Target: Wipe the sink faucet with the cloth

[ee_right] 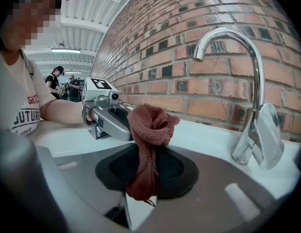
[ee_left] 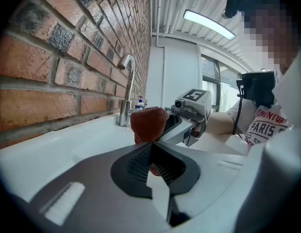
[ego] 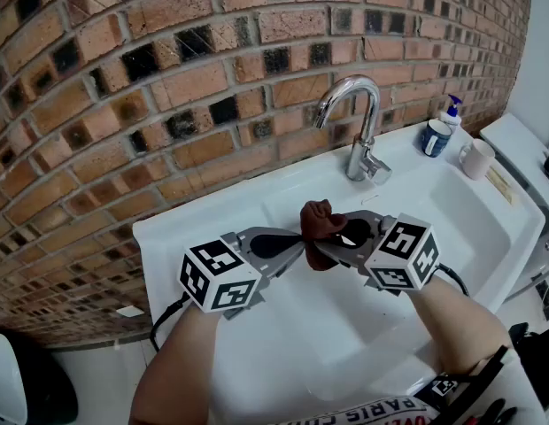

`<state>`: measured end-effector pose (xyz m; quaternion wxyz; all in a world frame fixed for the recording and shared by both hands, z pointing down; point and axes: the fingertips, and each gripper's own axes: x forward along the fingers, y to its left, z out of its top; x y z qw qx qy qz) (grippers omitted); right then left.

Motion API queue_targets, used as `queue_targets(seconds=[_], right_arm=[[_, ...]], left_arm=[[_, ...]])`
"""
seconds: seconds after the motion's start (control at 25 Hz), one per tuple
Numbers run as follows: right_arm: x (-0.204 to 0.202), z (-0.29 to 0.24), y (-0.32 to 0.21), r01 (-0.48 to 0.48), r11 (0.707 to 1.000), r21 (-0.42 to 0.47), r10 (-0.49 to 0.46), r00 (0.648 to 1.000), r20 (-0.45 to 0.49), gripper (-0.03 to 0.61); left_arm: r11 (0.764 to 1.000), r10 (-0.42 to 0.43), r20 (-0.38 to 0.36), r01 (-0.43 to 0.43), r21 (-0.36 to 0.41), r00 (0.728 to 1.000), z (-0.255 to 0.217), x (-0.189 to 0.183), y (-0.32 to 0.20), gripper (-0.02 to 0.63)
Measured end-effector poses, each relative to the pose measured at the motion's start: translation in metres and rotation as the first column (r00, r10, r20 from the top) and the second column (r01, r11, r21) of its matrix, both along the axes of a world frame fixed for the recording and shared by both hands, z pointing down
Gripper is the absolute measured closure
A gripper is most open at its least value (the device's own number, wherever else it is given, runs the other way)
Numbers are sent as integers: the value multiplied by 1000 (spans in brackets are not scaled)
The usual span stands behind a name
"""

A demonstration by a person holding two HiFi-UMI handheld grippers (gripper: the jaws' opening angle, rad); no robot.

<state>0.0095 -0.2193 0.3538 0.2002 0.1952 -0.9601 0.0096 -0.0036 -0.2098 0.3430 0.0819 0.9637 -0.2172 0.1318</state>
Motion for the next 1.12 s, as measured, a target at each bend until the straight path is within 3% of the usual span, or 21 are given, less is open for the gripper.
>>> queue_targets(seconds=[0.28, 0.68, 1.12], right_arm=[[3, -5, -3, -26, 999, 33, 26, 1000, -12, 485], [8, -44, -15, -104, 988, 110, 99, 994, 51, 485], [-2, -122, -19, -122, 950, 286, 105, 992, 72, 484]], left_arm=[[1000, 2, 1, -2, -4, 1000, 1, 0, 1, 607], [1000, 1, 3, -1, -7, 1000, 1, 0, 1, 607], [1000, 0, 4, 0, -5, 1000, 2, 1, 1, 607]])
